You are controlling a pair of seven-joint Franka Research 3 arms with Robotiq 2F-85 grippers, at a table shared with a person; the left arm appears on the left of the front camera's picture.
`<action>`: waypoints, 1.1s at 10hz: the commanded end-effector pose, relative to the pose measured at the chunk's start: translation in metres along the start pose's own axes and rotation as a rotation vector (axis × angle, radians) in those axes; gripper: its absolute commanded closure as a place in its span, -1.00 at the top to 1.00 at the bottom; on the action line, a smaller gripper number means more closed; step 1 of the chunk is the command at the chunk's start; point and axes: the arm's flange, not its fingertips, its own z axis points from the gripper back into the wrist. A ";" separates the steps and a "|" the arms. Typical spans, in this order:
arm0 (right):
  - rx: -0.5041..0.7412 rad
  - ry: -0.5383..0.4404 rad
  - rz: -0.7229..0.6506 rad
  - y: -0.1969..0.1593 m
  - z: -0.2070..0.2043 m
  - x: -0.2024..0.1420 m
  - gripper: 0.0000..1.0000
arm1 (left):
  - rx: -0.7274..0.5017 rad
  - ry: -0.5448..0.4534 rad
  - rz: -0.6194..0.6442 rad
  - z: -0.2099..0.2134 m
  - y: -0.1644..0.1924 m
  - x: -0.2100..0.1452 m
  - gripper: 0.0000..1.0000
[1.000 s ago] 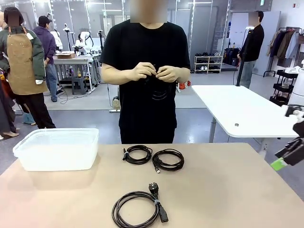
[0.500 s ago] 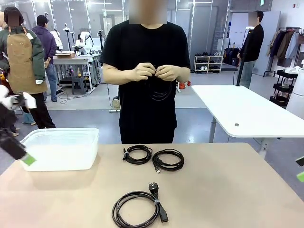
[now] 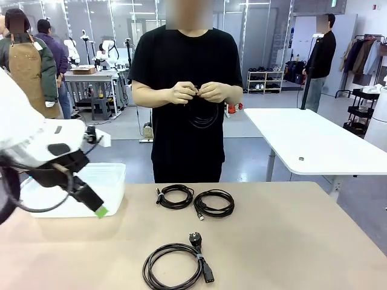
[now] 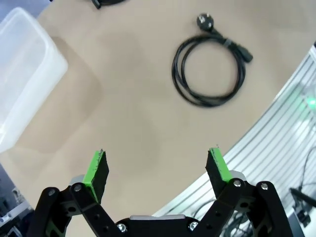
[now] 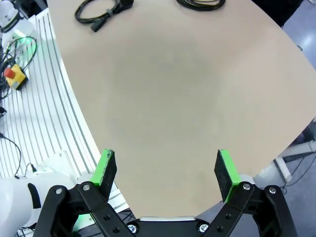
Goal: Organize and store the cables.
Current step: Place the Power Cable into the Organizing box.
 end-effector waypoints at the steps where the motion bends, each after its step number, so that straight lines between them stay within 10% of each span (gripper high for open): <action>1: 0.025 -0.059 0.025 0.011 -0.018 -0.005 1.00 | -0.019 0.022 -0.013 0.010 0.009 -0.009 1.00; 7: 0.000 0.000 0.000 0.000 0.000 0.000 1.00 | -0.016 0.012 0.007 0.008 0.012 -0.006 1.00; 11: 0.000 0.000 0.000 0.000 0.000 0.000 1.00 | 0.099 0.204 0.072 -0.024 -0.077 0.063 1.00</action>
